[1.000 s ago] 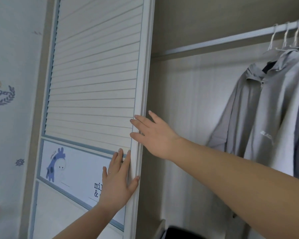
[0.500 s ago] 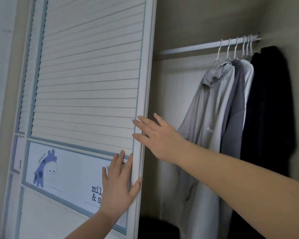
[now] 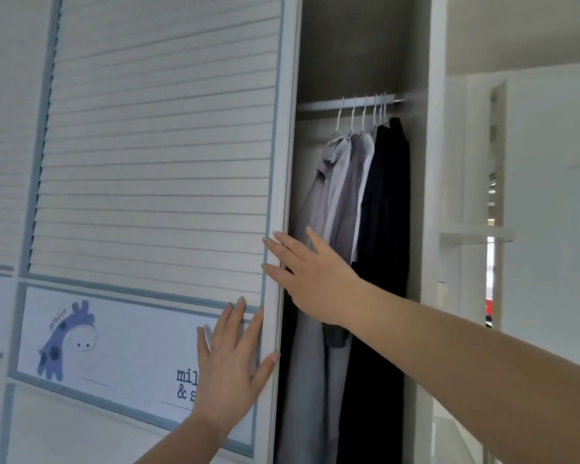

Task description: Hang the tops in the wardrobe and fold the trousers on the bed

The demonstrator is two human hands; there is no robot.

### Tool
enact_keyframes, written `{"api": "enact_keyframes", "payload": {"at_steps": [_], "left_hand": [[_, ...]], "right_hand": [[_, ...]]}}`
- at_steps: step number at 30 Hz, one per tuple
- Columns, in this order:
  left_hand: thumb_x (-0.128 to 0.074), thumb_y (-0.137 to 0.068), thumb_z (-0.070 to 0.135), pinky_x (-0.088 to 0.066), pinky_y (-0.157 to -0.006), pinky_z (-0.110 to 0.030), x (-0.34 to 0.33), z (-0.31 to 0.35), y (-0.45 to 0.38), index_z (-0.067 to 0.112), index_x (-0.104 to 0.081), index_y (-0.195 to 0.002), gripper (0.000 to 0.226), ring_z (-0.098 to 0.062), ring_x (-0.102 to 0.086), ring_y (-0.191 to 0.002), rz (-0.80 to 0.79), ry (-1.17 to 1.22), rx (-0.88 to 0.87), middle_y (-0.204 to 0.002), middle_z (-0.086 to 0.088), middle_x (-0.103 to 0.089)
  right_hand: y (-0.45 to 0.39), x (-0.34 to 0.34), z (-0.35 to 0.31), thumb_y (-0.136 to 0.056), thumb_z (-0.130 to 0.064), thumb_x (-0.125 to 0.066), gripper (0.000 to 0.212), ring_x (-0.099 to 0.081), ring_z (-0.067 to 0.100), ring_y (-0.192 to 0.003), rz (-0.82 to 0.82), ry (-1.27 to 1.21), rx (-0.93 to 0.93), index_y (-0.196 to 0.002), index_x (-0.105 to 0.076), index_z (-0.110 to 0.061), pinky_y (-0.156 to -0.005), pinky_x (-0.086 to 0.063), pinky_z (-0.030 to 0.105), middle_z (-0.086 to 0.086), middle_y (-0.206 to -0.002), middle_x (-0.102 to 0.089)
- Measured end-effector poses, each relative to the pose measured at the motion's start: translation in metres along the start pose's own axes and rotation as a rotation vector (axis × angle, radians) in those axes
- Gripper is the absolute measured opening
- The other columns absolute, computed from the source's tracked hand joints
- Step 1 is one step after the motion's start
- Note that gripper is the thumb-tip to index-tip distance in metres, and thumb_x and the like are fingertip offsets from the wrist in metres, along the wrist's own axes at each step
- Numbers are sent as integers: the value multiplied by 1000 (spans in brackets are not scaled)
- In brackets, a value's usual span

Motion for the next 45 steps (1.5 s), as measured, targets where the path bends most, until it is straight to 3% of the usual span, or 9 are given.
{"api": "enact_keyframes", "payload": {"at_steps": [10,14,17,25,34,38,45], "left_hand": [[-28,-93,57,-36,-95,-68,5,88,13,24,-42,-142,61,-37,-36,-136,-53,-10,-180,-149,-13,-39],[-19,-95,58,-43,-90,-67,4,113,15,25,-42,-142,62,-37,-37,-135,-113,7,-181,-149,-13,-40],[-23,-92,57,-46,-86,-66,3,129,17,24,-46,-140,62,-38,-40,-134,-147,14,-167,-147,-14,-42],[-34,-87,53,-46,-85,-68,5,162,21,23,-50,-138,61,-39,-42,-133,-173,54,-183,-146,-14,-43],[-21,-97,48,-45,-83,-69,7,185,23,21,-56,-133,57,-40,-44,-130,-181,111,-160,-143,-16,-47],[-32,-90,42,-45,-84,-69,6,184,24,21,-53,-136,54,-40,-41,-132,-165,102,-171,-145,-15,-44],[-9,-99,48,-46,-85,-67,3,181,24,21,-51,-137,63,-38,-41,-132,-205,74,-161,-146,-14,-44]], "right_hand": [[82,-6,45,-99,-52,-26,64,18,27,-145,-85,10,-47,-152,-6,-23,-114,10,58,11,-158,17],[105,-7,57,-96,-60,-22,70,19,27,-145,-122,59,-59,-152,-4,-23,-111,16,59,10,-158,17],[118,-5,63,-95,-60,-21,70,18,28,-145,-138,69,-74,-152,-5,-22,-111,15,61,11,-158,16],[144,-3,73,-97,-58,-17,70,18,31,-145,-169,105,-108,-152,-1,-18,-111,14,60,14,-157,17],[161,-3,78,-99,-52,-13,65,21,31,-144,-177,112,-155,-151,-3,-15,-108,19,59,14,-158,15],[161,-4,78,-98,-54,-14,66,19,31,-144,-175,123,-157,-151,-3,-16,-109,17,59,14,-158,14],[162,-6,77,-98,-55,-14,67,19,31,-144,-181,139,-160,-151,-4,-16,-107,20,60,14,-158,14]]}}
Point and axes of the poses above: each hand's wrist, its own y-axis away from the middle knuckle, its own x-axis out of the back of the hand, z = x × y, the point moved 6 cm from there along -y, towards the middle knuckle
